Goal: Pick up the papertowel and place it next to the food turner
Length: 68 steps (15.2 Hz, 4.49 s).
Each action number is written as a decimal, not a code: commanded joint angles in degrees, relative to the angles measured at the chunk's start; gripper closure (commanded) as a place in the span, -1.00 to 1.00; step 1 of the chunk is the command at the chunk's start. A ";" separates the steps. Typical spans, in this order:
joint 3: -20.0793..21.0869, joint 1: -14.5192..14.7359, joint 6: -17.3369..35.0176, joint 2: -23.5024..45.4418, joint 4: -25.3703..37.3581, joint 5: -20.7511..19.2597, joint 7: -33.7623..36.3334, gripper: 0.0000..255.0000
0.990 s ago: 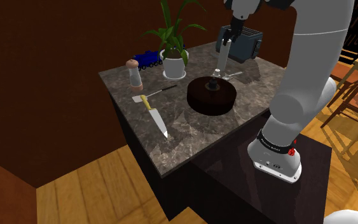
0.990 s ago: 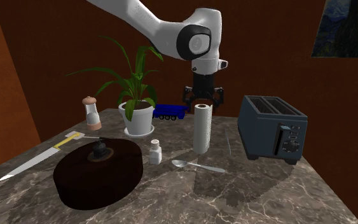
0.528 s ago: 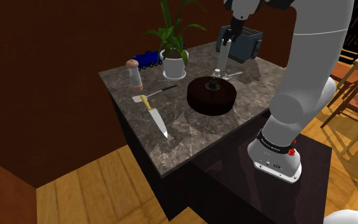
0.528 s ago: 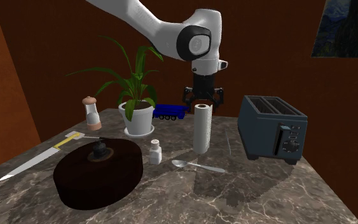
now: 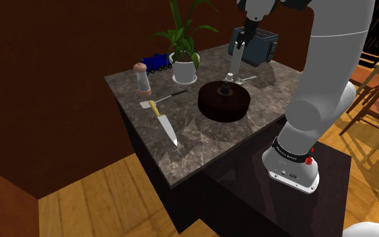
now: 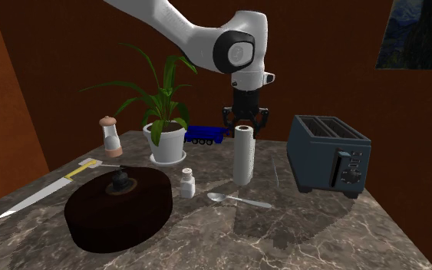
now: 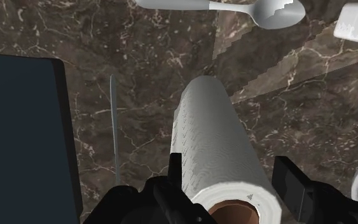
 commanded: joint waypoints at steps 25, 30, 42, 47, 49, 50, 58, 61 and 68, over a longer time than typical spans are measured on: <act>-1.63 0.09 -15.82 -3.65 13.14 -4.25 4.34 1.00; -1.79 -0.36 -19.70 -3.44 17.24 -4.37 4.88 1.00; -2.03 -2.59 -30.05 -1.01 29.75 -3.20 5.72 1.00; -2.02 -4.36 -35.06 1.09 36.62 -1.94 5.98 1.00; -1.97 -5.30 -37.25 2.18 39.81 -1.25 6.10 1.00; -1.93 -5.84 -38.40 2.80 41.54 -0.85 6.17 1.00; -1.50 -5.47 -42.23 4.25 47.15 -0.27 8.79 1.00; -1.21 0.26 -37.59 0.64 39.70 -3.25 12.14 1.00; 1.02 9.39 -29.71 -3.55 29.30 -7.77 20.55 1.00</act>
